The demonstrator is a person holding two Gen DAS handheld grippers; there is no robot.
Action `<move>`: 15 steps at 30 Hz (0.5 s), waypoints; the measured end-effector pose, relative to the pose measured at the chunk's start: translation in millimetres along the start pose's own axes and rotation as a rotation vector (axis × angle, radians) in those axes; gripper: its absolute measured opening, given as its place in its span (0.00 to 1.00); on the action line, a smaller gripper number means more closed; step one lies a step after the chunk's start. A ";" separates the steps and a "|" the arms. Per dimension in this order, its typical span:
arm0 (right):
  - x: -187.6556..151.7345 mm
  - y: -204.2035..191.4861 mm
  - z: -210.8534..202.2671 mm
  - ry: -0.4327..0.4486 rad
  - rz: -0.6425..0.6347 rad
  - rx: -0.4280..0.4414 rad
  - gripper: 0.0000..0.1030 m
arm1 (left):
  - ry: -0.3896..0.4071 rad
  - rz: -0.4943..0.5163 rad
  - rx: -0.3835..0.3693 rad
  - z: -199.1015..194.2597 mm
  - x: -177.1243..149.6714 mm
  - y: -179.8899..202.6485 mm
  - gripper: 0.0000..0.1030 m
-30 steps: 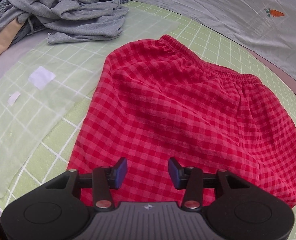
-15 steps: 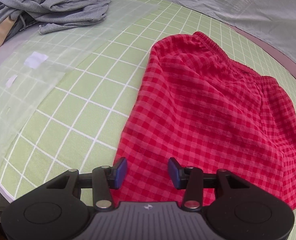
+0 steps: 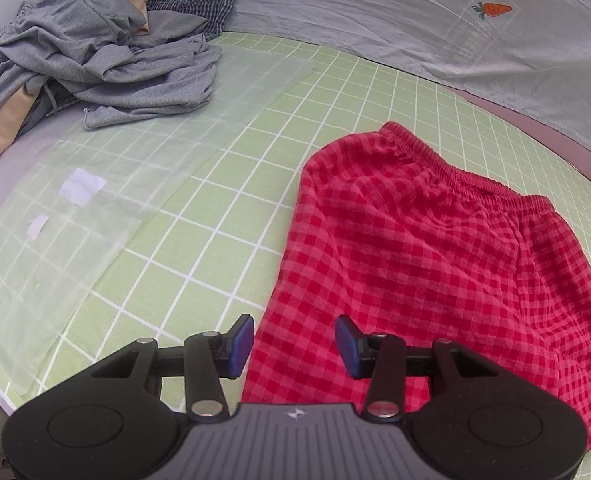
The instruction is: Fold clothes
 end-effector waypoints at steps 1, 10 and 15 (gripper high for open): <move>2.1 -3.6 6.7 -0.009 -0.006 0.012 0.53 | 0.006 0.006 -0.004 2.5 6.3 3.6 0.45; 23.7 -35.7 77.5 -0.099 -0.077 0.092 0.55 | 0.065 0.104 -0.045 39.1 68.9 44.6 0.53; 32.5 -48.8 120.9 -0.156 -0.122 0.130 0.57 | 0.062 0.179 -0.111 61.1 88.9 75.9 0.56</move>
Point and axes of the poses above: each gripper's, at about its wrist camera, not at the fingertips, and z roughly the way its jaws point, y to its right, x to its top, the point moved 4 cm from there along z, roughly the way its jaws point, and after that the axes turned 15 degrees about x, right-handed, at the moved point
